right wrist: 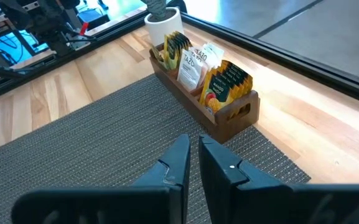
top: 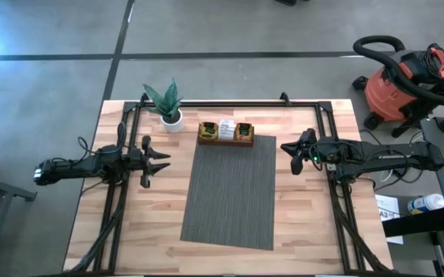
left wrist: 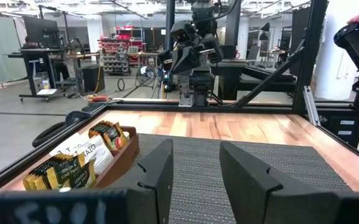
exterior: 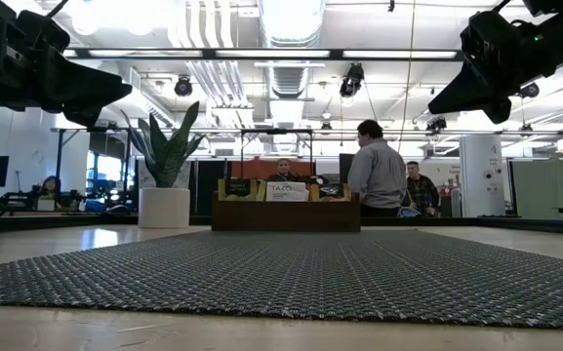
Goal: Pick & Place Tea
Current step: Return to Home Position
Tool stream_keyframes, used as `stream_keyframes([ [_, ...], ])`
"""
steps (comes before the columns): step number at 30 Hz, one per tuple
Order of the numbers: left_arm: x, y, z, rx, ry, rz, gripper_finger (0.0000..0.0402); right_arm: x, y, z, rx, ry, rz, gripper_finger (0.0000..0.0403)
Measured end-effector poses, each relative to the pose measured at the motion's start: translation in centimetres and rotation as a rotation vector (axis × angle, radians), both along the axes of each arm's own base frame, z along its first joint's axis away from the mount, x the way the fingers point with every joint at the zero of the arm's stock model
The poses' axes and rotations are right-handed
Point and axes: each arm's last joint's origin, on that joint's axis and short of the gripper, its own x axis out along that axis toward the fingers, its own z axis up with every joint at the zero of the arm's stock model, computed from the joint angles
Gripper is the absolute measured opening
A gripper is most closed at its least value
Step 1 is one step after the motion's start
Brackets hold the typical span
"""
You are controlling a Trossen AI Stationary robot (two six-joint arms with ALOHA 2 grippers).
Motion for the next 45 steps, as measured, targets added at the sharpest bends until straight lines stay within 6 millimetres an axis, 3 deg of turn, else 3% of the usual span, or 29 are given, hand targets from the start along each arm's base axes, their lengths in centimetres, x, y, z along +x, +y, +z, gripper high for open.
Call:
stream_keyframes([
  [4, 0.0, 0.0, 0.0, 0.0, 0.0, 0.0, 0.0126, -0.2, 0.2, 0.1, -0.028, 0.0, 0.028, 0.0034],
  [9, 0.0, 0.0, 0.0, 0.0, 0.0, 0.0, 0.0126, -1.9, 0.9, -0.3, -0.048, -0.086, 0.143, 0.0034],
  [12, 0.0, 0.0, 0.0, 0.0, 0.0, 0.0, 0.0126, -2.9, 1.1, -1.2, -0.044, -0.203, 0.229, 0.0034],
  [18, 0.0, 0.0, 0.0, 0.0, 0.0, 0.0, 0.0126, -3.8, 1.7, -2.4, -0.227, -0.521, 0.483, 0.0034],
  [21, 0.0, 0.0, 0.0, 0.0, 0.0, 0.0, 0.0126, -4.0, 1.8, -3.0, -0.249, -0.571, 0.544, 0.0034],
  [25, 0.0, 0.0, 0.0, 0.0, 0.0, 0.0, 0.0126, -4.0, 1.8, -4.2, -0.279, -0.568, 0.553, 0.0034],
  [45, 0.0, 0.0, 0.0, 0.0, -0.001, 0.001, 0.0126, -4.1, 1.9, -5.7, -0.297, -0.418, 0.587, 0.0034],
])
